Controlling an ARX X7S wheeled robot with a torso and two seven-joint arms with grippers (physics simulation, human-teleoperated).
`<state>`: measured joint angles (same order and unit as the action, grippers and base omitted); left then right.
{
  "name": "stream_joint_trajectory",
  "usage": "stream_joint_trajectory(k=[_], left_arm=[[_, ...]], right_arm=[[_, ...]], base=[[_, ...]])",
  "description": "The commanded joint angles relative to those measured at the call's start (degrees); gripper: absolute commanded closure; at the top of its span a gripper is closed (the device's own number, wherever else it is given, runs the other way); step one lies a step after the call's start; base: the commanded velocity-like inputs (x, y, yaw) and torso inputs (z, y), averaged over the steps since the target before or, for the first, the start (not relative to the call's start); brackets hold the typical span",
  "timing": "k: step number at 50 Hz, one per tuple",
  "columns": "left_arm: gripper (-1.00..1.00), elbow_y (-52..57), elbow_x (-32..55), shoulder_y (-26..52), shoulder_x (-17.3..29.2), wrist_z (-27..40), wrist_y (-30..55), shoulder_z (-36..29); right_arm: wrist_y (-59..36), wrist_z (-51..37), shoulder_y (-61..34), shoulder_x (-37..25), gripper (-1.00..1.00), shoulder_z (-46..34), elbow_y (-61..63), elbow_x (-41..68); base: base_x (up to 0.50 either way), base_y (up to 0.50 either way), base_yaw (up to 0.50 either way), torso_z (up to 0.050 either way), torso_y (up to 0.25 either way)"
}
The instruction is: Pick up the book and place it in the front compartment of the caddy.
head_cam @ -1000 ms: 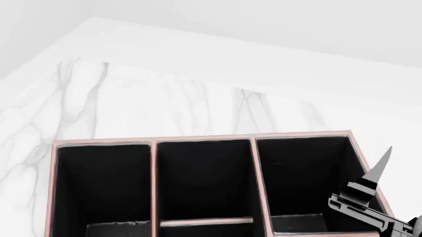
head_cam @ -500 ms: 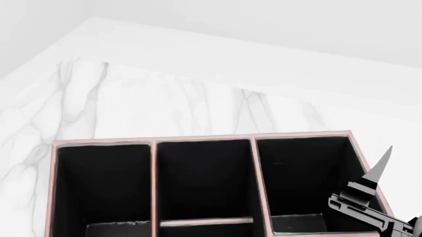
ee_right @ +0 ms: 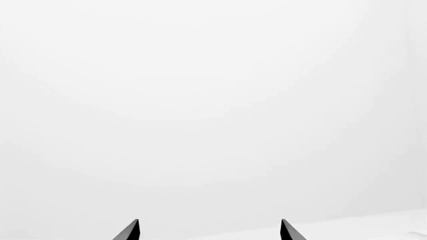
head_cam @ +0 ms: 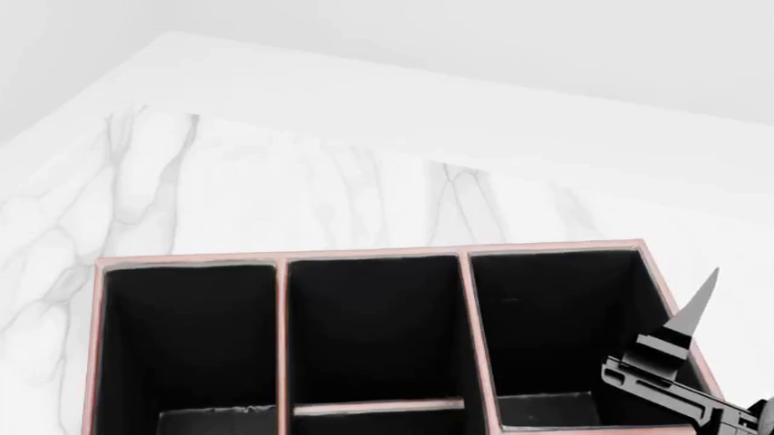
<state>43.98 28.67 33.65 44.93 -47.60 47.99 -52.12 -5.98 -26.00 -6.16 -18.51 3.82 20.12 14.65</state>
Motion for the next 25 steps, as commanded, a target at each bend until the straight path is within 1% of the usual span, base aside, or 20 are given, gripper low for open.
stream_joint_trajectory(k=[1,6,11,12,13,14,16,17,21,25], left_arm=[[1.0,8.73,7.06,3.33,1.97,17.04,5.03,4.14],[1.0,10.17,7.44,4.88,2.45,17.65,5.77,5.27],[1.0,11.1,9.04,6.99,2.7,18.67,6.92,7.84],[1.0,10.61,6.75,7.33,3.02,18.74,5.53,7.34],[1.0,10.32,7.74,7.47,2.88,18.83,5.9,8.03],[1.0,9.79,5.65,7.85,2.99,19.1,5.08,7.4],[1.0,9.25,6.12,8.2,2.77,19.3,5.44,7.91],[1.0,9.05,4.69,8.39,2.93,19.45,4.49,7.6],[1.0,8.63,3.33,10.13,2.61,20.55,3.95,8.83],[1.0,8.44,3.91,11.92,2.05,21.12,4.77,10.33]], right_arm=[[0.03,-0.1,0.15,-0.23,-1.0,0.02,0.22,0.33],[0.02,-0.19,0.14,-0.28,-1.0,0.0,0.24,0.43],[0.02,-0.24,0.1,-0.35,-1.0,0.02,0.2,0.59],[-0.04,-0.27,0.13,-0.38,-1.0,0.05,0.3,0.65],[-0.05,-0.27,0.11,-0.4,-1.0,0.06,0.3,0.7],[0.03,-0.26,0.11,-0.41,-1.0,0.1,0.21,0.75],[0.15,-0.26,0.07,-0.41,-1.0,0.1,0.04,0.79],[0.12,-0.28,0.03,-0.42,-1.0,0.1,0.0,0.82],[0.12,-0.33,-0.05,-0.45,-1.0,0.08,-0.1,0.91],[-0.07,-0.43,0.04,-0.56,-1.0,0.1,0.26,1.07]], base=[[0.0,0.0,0.0,0.0,0.0],[0.0,0.0,0.0,0.0,0.0],[0.0,0.0,0.0,0.0,0.0],[0.0,0.0,0.0,0.0,0.0],[0.0,0.0,0.0,0.0,0.0],[0.0,0.0,0.0,0.0,0.0],[0.0,0.0,0.0,0.0,0.0],[0.0,0.0,0.0,0.0,0.0],[0.0,0.0,0.0,0.0,0.0],[0.0,0.0,0.0,0.0,0.003]])
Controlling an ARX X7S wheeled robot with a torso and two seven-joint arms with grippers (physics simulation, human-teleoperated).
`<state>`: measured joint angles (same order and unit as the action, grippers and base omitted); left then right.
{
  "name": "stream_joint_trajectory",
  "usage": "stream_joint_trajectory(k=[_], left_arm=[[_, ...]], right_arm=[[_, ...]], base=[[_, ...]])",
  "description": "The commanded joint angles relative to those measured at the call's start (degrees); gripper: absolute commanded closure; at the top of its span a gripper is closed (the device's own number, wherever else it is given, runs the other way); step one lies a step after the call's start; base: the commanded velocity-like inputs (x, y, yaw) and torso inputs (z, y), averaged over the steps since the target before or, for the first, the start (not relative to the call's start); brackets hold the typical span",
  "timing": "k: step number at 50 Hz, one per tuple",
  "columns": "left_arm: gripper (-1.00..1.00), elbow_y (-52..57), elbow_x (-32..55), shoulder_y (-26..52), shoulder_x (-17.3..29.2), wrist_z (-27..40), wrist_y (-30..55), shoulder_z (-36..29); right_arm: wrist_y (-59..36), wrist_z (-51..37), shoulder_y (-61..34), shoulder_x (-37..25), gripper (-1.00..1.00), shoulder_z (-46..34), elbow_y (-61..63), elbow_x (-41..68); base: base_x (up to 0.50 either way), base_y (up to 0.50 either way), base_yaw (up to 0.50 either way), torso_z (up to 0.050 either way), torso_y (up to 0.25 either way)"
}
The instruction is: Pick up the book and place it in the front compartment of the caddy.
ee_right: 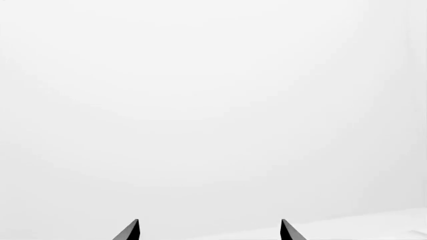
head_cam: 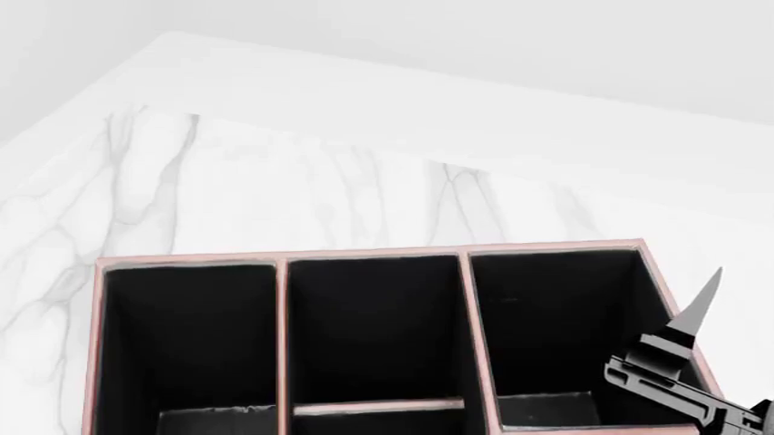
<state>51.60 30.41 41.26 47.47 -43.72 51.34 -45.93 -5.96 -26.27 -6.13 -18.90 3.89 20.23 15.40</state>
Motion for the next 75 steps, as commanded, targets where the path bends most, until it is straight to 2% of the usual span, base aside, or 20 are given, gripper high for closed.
stream_joint_trajectory(k=[1,19,28,36,41,45,55,66,75], left_arm=[[1.0,0.78,1.96,4.85,-0.56,17.36,1.53,4.31],[1.0,-0.24,4.49,10.84,-2.67,20.0,4.21,10.18],[1.0,-1.81,1.03,14.61,-3.1,19.17,4.14,7.68],[1.0,-5.79,-5.42,16.09,-2.56,17.78,-2.32,4.49],[1.0,-7.84,-15.23,15.36,-1.24,18.29,-9.77,-1.38],[1.0,-10.41,-18.38,15.74,-1.34,18.84,-13.27,-2.31],[1.0,-16.74,-19.24,17.27,-3.1,18.95,-17.81,-1.14],[1.0,-23.04,-22.59,17.81,-5.28,19.17,-25.05,-2.63],[1.0,-30.04,-22.5,17.85,-9.04,19.23,-28.69,-3.34]], right_arm=[[-0.01,-0.15,0.06,-0.17,-1.0,-0.01,0.13,0.28],[0.64,-0.26,0.0,-0.31,-1.0,-0.45,-0.44,0.02],[0.65,-0.41,0.04,-0.44,-1.0,-0.57,-0.37,0.03],[0.61,-0.59,0.17,-0.57,-1.0,-0.56,-0.1,0.14],[0.79,-0.75,0.25,-0.61,-1.0,-0.73,-0.07,-0.18],[0.71,-0.85,0.23,-0.72,-1.0,-0.65,0.06,-0.07],[0.93,-0.91,0.14,-0.78,-1.0,-0.95,-0.23,-0.2],[1.12,-0.94,0.02,-0.9,-1.0,-0.99,-0.62,-0.01],[0.9,-1.09,-0.13,-1.08,-1.0,-0.86,-0.53,0.32]], base=[[0.0,0.0,0.0,0.0,0.0],[0.0,0.0,0.0,0.0,0.001],[0.0,0.0,0.0,0.0,0.0],[0.0,0.0,0.0,0.0,0.001],[0.0,0.0,0.0,0.0,0.0],[0.0,0.0,0.0,0.0,0.0],[0.0,0.0,0.0,0.0,0.001],[0.0,0.0,0.0,0.001,0.001],[0.0,0.0,0.0,0.0,0.001]])
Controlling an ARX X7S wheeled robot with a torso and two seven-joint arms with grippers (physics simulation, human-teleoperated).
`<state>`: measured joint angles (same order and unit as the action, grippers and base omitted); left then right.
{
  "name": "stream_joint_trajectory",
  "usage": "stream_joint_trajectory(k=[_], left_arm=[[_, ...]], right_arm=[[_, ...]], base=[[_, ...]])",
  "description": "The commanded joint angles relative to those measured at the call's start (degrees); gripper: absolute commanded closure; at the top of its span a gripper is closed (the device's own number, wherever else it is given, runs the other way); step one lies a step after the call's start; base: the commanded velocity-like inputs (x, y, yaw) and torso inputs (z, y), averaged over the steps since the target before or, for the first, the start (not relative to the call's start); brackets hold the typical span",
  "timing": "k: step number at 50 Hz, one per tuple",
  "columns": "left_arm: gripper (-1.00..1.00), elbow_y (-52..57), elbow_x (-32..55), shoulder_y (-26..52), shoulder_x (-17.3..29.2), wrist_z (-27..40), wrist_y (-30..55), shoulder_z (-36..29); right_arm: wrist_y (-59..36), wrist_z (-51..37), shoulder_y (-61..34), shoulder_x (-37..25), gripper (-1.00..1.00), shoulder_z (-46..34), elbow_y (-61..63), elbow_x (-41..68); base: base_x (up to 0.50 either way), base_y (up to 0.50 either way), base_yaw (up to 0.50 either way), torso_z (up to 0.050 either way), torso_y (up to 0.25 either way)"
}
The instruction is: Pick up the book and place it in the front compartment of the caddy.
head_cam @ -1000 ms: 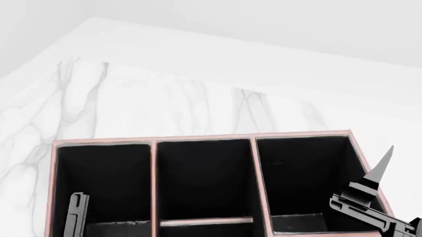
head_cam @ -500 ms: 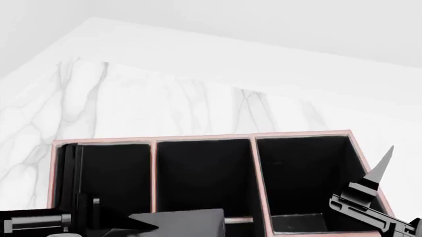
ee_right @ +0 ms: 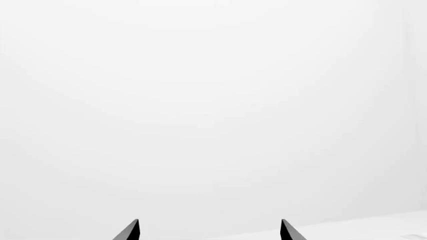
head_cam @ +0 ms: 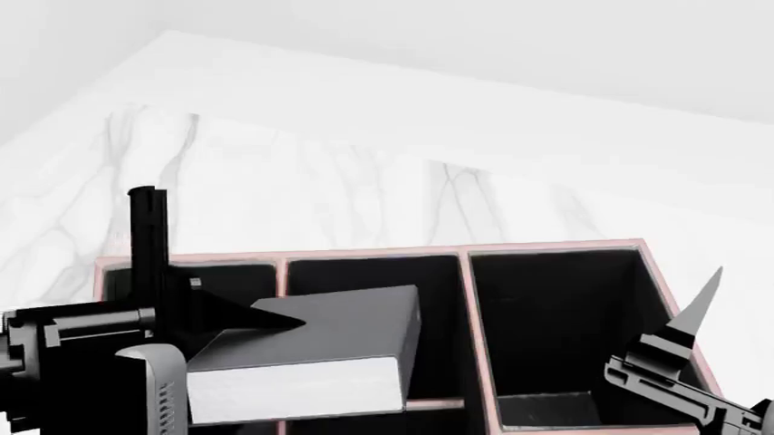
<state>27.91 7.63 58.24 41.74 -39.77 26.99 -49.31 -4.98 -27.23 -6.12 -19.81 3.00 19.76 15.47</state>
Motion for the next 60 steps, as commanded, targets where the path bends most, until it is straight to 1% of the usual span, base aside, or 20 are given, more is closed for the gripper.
stream_joint_trajectory(k=[1,8,13,25,29,53,56,58,60], left_arm=[[1.0,-6.88,0.3,0.89,-3.58,15.3,-4.65,0.04],[1.0,-11.12,0.36,0.98,-4.78,13.7,-8.63,-0.95],[1.0,-14.16,0.3,2.0,-6.3,13.18,-9.55,-1.14],[1.0,-19.42,4.44,3.33,-8.6,10.03,-8.04,-0.59],[1.0,-20.89,4.09,3.67,-9.05,9.41,-8.86,-1.08],[1.0,-23.17,3.6,4.13,-10.89,8.72,-9.83,-2.36],[1.0,-23.66,4.02,4.43,-11.13,8.35,-9.01,-2.39],[1.0,-23.31,6.0,4.9,-11.19,6.67,-6.1,-2.48],[1.0,-23.3,6.33,4.87,-11.19,6.36,-6.09,-2.49]], right_arm=[[-0.08,-0.16,-0.16,-0.19,-1.0,0.06,-0.11,0.27],[-0.09,-0.31,-0.22,-0.28,-1.0,0.17,-0.05,0.45],[0.02,-0.4,-0.38,-0.32,-1.0,0.18,-0.29,0.46],[0.47,-0.42,-0.47,-0.32,-1.0,-0.21,-0.86,0.22],[0.43,-0.5,-0.43,-0.39,-1.0,-0.23,-0.77,0.24],[0.4,-0.86,-0.19,-0.78,-1.0,-0.04,-0.14,0.78],[0.42,-0.88,-0.12,-0.83,-1.0,-0.01,-0.03,0.87],[0.45,-0.87,-0.12,-0.84,-1.0,-0.06,-0.03,0.89],[0.55,-0.86,-0.12,-0.85,-1.0,-0.09,-0.14,0.89]], base=[[0.0,0.0,0.0,0.0,0.0],[0.0,0.0,0.0,0.0,0.0],[0.0,0.0,0.0,0.0,0.002],[0.0,0.0,0.0,0.0,0.001],[0.0,0.0,0.0,0.0,0.0],[0.0,0.0,0.0,0.0,0.001],[0.0,0.0,0.0,0.0,0.0],[0.0,0.0,0.0,0.0,0.0],[0.0,0.0,0.0,0.0,0.005]])
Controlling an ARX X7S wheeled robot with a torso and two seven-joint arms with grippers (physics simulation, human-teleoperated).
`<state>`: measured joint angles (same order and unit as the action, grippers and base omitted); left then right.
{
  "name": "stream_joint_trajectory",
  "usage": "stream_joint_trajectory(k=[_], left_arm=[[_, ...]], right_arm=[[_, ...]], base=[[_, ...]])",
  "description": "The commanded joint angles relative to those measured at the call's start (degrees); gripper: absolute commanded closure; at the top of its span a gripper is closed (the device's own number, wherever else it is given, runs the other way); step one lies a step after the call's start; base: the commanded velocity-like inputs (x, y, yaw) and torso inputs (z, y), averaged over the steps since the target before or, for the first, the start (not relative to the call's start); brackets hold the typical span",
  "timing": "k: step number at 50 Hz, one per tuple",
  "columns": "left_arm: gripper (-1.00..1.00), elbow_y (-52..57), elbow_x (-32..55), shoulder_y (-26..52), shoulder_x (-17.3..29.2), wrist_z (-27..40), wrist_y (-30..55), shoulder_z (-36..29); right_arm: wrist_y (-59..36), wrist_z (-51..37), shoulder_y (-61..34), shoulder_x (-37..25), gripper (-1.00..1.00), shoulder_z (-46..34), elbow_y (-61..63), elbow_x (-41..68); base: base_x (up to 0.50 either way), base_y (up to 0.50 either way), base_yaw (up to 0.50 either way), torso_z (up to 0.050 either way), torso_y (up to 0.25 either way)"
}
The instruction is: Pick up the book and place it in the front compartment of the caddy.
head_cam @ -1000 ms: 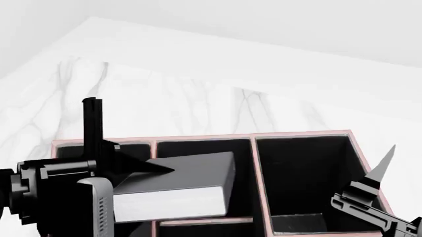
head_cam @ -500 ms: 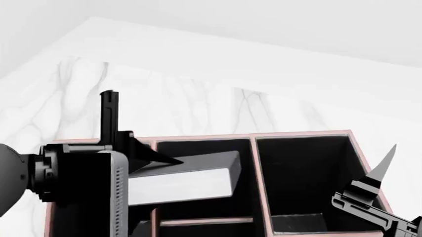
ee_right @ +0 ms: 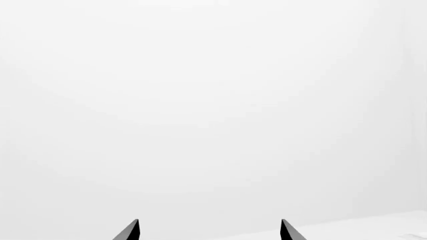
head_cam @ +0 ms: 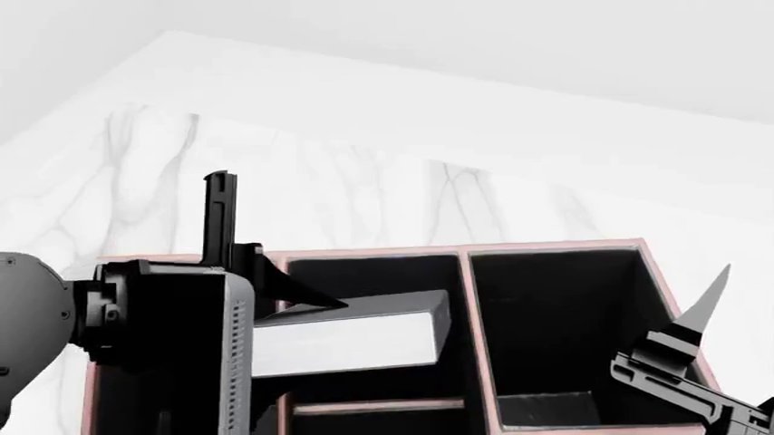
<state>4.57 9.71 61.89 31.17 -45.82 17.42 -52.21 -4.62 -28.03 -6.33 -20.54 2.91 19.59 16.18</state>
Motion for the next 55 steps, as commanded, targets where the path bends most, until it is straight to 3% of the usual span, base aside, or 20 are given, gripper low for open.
stream_joint_trajectory(k=[1,29,37,48,55], left_arm=[[1.0,-0.05,4.69,1.26,-0.75,12.21,3.76,0.53],[1.0,-13.01,9.47,4.13,-6.03,6.39,3.67,1.13],[1.0,-23.26,8.22,6.89,-9.52,5.13,0.29,1.17],[1.0,-33.87,8.72,9.95,-13.54,-0.81,3.33,-1.65],[1.0,-42.62,8.9,11.82,-16.75,-4.34,-0.24,-1.85]], right_arm=[[0.35,-0.04,0.09,-0.1,-1.0,-0.02,-0.13,0.15],[-0.14,-0.45,-0.05,-0.56,-1.0,0.22,0.31,1.0],[0.01,-0.6,0.17,-0.72,-1.0,0.33,0.67,1.04],[-0.06,-0.6,0.38,-0.93,-1.0,0.54,1.14,1.66],[-0.02,-0.75,0.06,-0.93,-1.0,0.59,0.66,1.72]], base=[[0.0,0.0,0.0,0.0,0.0],[0.0,0.0,0.0,0.0,0.001],[0.0,0.0,0.0,0.0,0.001],[0.0,0.0,0.0,0.001,0.001],[0.0,0.0,0.0,0.0,0.001]])
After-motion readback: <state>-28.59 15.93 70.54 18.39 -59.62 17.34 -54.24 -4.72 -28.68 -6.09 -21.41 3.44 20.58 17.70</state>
